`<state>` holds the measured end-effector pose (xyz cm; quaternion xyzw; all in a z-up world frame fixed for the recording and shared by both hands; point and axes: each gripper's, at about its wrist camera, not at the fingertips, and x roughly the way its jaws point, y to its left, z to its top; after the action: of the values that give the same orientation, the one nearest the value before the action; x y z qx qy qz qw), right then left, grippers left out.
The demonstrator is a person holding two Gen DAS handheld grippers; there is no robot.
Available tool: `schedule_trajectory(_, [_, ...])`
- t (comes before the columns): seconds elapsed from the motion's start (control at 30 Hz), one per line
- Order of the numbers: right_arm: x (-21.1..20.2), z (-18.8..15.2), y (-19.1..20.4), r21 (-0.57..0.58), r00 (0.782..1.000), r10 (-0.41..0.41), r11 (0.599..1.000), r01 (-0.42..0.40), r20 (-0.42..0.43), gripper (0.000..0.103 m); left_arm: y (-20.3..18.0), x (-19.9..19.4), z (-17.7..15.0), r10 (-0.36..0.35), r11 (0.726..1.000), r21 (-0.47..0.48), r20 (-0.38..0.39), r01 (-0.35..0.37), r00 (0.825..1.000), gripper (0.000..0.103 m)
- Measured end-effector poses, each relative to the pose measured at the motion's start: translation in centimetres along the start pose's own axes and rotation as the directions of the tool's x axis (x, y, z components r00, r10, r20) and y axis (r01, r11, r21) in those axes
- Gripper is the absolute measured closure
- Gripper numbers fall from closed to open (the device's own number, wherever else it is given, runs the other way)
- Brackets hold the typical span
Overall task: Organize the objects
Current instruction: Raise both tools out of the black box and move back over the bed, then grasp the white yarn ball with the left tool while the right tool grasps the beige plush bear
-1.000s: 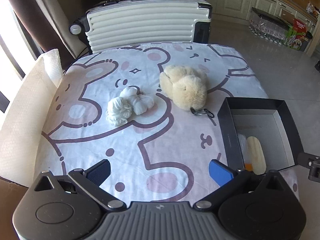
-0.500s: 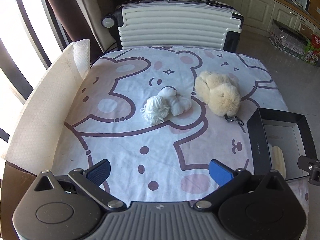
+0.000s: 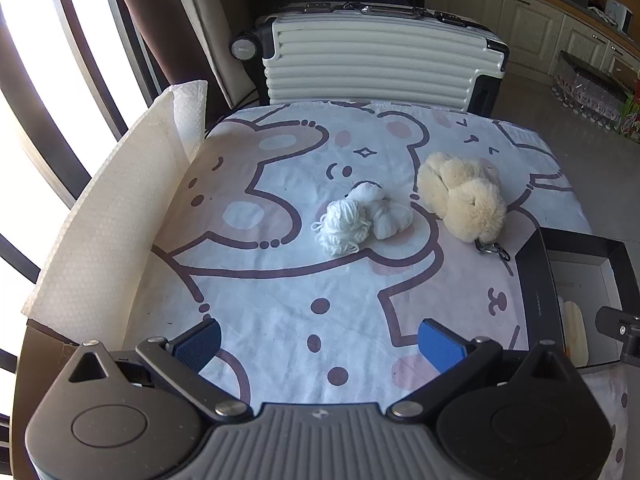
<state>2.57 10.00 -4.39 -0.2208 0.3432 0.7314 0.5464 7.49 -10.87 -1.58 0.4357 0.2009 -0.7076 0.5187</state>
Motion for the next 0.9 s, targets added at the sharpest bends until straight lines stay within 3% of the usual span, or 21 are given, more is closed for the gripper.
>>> schedule_trajectory(0.3, [-0.9, 0.3, -0.3, 0.035, 0.998, 0.008, 0.999, -0.01, 0.06, 0.0, 0.0, -0.5, 0.3, -0.034, 0.999, -0.008, 0.041, 0.034, 0.999, 0.0])
schedule_trajectory(0.53, [-1.3, 0.8, -0.9, 0.076, 0.992, -0.007, 0.997, -0.002, 0.127, 0.0, -0.5, -1.0, 0.9, -0.049, 0.999, -0.007, 0.114, 0.05, 0.992, 0.0])
schedule_trajectory(0.9, [-1.1, 2.5, -0.5, 0.109, 0.975, 0.02, 0.993, -0.045, 0.223, 0.0, -1.1, -1.7, 2.5, -0.086, 0.996, 0.008, 0.242, 0.087, 0.967, 0.002])
